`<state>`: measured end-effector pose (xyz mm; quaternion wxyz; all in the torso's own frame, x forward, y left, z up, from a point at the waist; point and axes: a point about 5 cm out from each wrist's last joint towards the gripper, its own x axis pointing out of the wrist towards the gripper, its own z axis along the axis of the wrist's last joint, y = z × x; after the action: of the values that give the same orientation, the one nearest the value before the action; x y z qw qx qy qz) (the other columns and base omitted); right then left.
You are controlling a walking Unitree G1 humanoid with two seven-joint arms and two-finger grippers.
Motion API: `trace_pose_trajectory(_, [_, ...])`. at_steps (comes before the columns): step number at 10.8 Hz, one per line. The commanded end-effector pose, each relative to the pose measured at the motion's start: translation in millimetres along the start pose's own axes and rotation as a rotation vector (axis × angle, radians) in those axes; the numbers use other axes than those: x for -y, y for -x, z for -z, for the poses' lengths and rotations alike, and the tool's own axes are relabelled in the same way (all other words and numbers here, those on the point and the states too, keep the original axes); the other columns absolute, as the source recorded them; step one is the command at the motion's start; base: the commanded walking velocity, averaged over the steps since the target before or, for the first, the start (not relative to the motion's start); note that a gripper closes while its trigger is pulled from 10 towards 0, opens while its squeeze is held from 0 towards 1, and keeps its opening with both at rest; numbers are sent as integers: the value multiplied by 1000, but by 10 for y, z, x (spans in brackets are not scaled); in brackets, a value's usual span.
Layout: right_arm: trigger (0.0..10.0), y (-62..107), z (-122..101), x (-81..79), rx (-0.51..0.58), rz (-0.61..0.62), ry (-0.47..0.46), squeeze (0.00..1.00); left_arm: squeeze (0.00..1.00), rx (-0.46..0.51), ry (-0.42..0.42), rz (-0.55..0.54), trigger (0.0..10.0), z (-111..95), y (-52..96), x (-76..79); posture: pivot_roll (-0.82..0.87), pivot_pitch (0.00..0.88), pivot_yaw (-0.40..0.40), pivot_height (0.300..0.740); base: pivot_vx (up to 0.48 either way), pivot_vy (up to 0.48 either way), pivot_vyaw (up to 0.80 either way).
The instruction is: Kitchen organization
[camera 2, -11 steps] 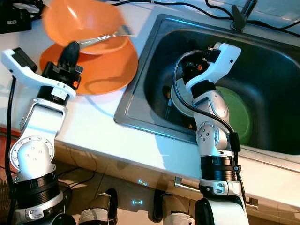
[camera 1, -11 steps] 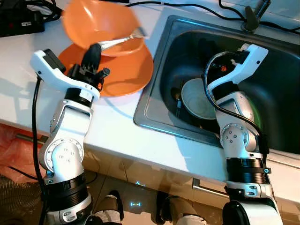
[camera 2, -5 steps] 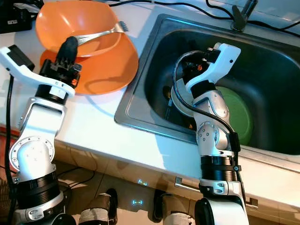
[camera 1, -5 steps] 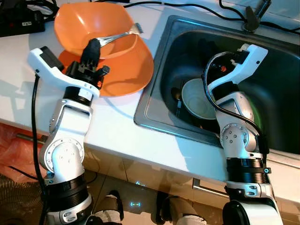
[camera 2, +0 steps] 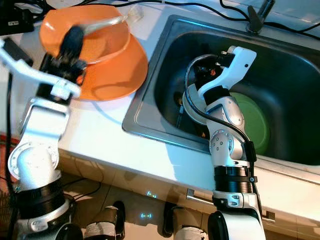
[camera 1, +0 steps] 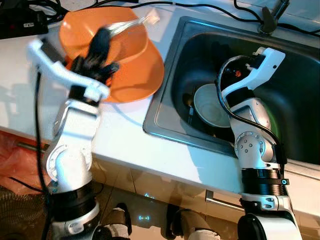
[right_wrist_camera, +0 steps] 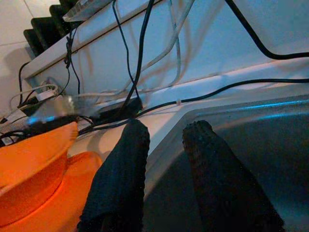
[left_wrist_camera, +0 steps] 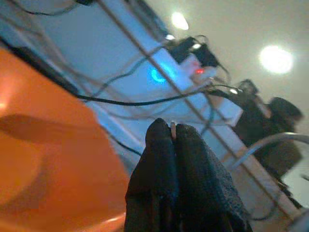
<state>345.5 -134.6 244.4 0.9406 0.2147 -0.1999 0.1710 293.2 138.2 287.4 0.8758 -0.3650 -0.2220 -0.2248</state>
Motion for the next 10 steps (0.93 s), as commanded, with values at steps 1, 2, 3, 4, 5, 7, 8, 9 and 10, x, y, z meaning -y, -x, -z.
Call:
trace_pose_trajectory(1, [10000, 38, 43, 46, -16, 19, -4, 0, 0, -4, 7, 83, 10000, 8, -35, 149, 147, 260, -73, 740, 0, 0, 0])
trace_pose_trajectory(2, [10000, 40, 45, 48, -15, 23, -6, 0, 0, -27, 7, 130, 10000, 46, -71, 218, 146, 259, -72, 740, 0, 0, 0])
trace_pose_trajectory(3, [10000, 39, 47, 50, -14, 27, -7, 0, 0, -65, -10, 187, 10000, 116, -108, 290, 144, 260, -72, 740, 0, 0, 0])
trace_pose_trajectory(4, [10000, 35, 47, 46, -10, 30, -12, 0, 0, -94, -22, 219, 10000, 185, -142, 338, 143, 255, -68, 740, 0, 0, 0])
trace_pose_trajectory(5, [10000, 23, 34, 44, 4, 46, -52, 0, 0, -103, -11, 242, 10000, 228, -173, 372, 142, 253, -64, 740, 0, 0, 0])
trace_pose_trajectory(7, [10000, -5, -50, 69, 48, 81, -143, 0, 0, -112, 2, 252, 10000, 274, -201, 368, 135, 250, -56, 740, 0, 0, 0])
trace_pose_trajectory(8, [10000, -7, -98, 113, 73, 109, -204, 0, 0, -113, 17, 255, 10000, 293, -212, 362, 132, 246, -52, 740, 0, 0, 0])
trace_pose_trajectory(9, [10000, -8, -126, 147, 94, 136, -277, 0, 0, -113, 41, 254, 10000, 315, -226, 358, 132, 244, -49, 740, 0, 0, 0])
trace_pose_trajectory(10, [10000, -9, -131, 159, 101, 146, -308, 0, 0, -115, 50, 257, 10000, 333, -232, 362, 130, 239, -45, 740, 0, 0, 0])
